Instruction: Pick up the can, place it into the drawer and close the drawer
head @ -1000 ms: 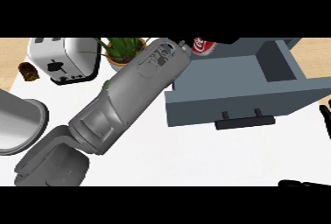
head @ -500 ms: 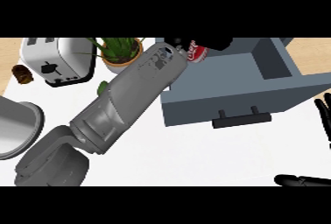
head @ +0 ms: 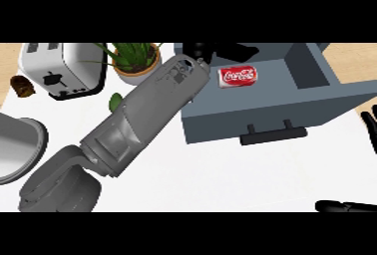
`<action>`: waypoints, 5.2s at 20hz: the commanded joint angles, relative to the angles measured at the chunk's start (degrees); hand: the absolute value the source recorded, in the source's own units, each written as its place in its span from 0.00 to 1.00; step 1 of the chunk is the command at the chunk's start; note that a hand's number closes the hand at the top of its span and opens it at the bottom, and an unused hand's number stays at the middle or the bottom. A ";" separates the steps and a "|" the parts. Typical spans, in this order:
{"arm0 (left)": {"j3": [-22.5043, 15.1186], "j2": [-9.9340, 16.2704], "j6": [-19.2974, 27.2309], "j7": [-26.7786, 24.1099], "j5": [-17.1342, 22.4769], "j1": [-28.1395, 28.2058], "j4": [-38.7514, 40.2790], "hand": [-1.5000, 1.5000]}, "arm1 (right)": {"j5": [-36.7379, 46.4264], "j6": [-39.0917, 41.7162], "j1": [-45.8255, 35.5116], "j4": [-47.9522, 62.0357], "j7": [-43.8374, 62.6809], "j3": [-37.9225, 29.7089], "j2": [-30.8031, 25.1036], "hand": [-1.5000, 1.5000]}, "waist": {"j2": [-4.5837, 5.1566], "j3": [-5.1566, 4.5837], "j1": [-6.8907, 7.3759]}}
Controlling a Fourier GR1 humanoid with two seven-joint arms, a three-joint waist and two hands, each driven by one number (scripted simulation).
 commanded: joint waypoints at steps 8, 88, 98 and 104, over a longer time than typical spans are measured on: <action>-0.45 -0.01 3.01 -0.45 4.67 0.83 -2.41 0.00 | 9.33 1.23 1.04 -4.95 -4.38 0.88 -4.30 0.00 | -0.34 -0.04 0.33; 0.92 29.55 0.92 17.64 -3.11 30.73 -55.60 0.00 | 75.00 -53.46 -69.16 106.04 -12.29 0.41 -8.12 0.00 | -0.03 -0.03 13.59; 1.89 30.63 0.34 15.68 -4.04 35.39 -58.53 0.00 | 65.69 -51.44 -71.95 104.49 -23.61 -6.46 -6.08 0.00 | -0.14 0.13 13.47; 2.50 31.36 -0.05 15.55 -3.91 38.01 -59.48 0.00 | 56.91 -47.72 -72.83 103.08 -29.77 -13.50 -3.55 0.00 | -0.68 0.11 12.74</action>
